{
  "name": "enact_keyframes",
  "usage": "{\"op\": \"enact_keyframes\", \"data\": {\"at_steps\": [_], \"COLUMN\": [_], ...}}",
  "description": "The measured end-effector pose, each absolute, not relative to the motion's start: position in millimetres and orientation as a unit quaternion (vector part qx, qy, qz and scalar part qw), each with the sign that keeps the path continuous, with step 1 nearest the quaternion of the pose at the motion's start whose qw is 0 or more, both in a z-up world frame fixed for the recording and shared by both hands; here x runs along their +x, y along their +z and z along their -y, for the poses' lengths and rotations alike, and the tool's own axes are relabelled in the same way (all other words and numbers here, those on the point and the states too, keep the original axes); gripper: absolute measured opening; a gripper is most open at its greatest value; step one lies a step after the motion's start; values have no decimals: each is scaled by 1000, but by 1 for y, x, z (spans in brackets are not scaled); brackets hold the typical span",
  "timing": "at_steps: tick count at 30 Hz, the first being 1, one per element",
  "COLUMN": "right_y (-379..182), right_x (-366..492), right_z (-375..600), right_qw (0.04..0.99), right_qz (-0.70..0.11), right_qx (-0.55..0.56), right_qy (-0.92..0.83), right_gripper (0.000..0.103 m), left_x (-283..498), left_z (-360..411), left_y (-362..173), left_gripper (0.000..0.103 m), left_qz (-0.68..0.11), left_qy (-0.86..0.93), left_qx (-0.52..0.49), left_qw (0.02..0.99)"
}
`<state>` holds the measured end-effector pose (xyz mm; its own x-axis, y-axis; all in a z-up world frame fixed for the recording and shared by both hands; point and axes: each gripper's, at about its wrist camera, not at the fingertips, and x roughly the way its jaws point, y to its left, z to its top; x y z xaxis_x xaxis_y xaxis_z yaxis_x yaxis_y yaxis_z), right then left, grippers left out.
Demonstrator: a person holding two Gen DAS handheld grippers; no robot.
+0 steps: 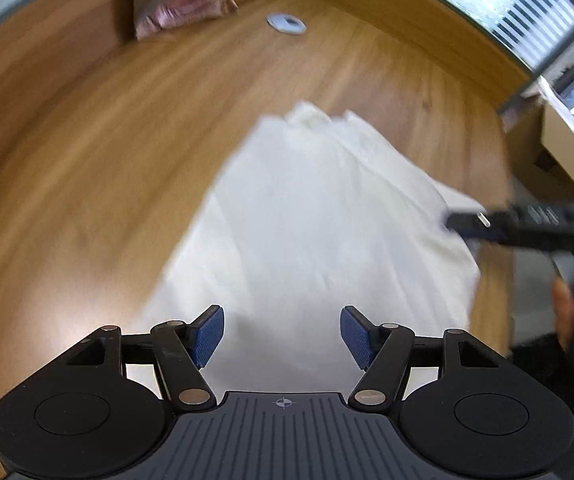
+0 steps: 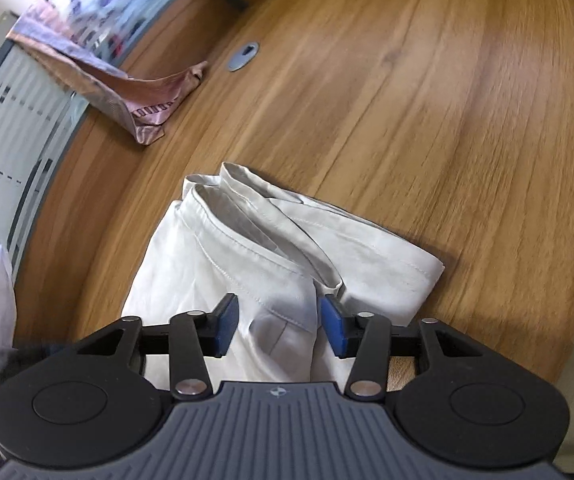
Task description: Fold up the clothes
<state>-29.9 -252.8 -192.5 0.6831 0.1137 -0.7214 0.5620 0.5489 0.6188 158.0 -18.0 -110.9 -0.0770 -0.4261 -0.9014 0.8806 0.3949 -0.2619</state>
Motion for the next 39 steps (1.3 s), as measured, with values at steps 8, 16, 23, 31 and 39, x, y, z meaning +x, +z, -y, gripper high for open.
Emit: {"op": "enact_keyframes", "data": {"at_steps": [8,16,23,31,39], "right_y": [-201,-182,-168,-115,-97], "right_x": [-27,-26,-25,-58,-85], "right_z": [260,267,248,187,88], "right_qw": [779,808,849,889,895], "right_qz": [-379,-382,-414,-391,-388], "right_qx": [480,430,295,226,216], "right_qy": [-138,-131,-140,-71,-46], "right_gripper": [16,11,23,25,35], "left_x": [98,100,135,157,157], "left_z": [-12,-12,-26,-71,-96], "left_y": [-137,-141,-111,-77,-95], "left_gripper": [67,67,67,68,68], "left_qz": [-529,-500,-489,-437,-355], "left_qy": [-556,-559,-534,-534,-592], "left_qx": [240,265,217,269,396], "left_qw": [595,606,655,672,605]}}
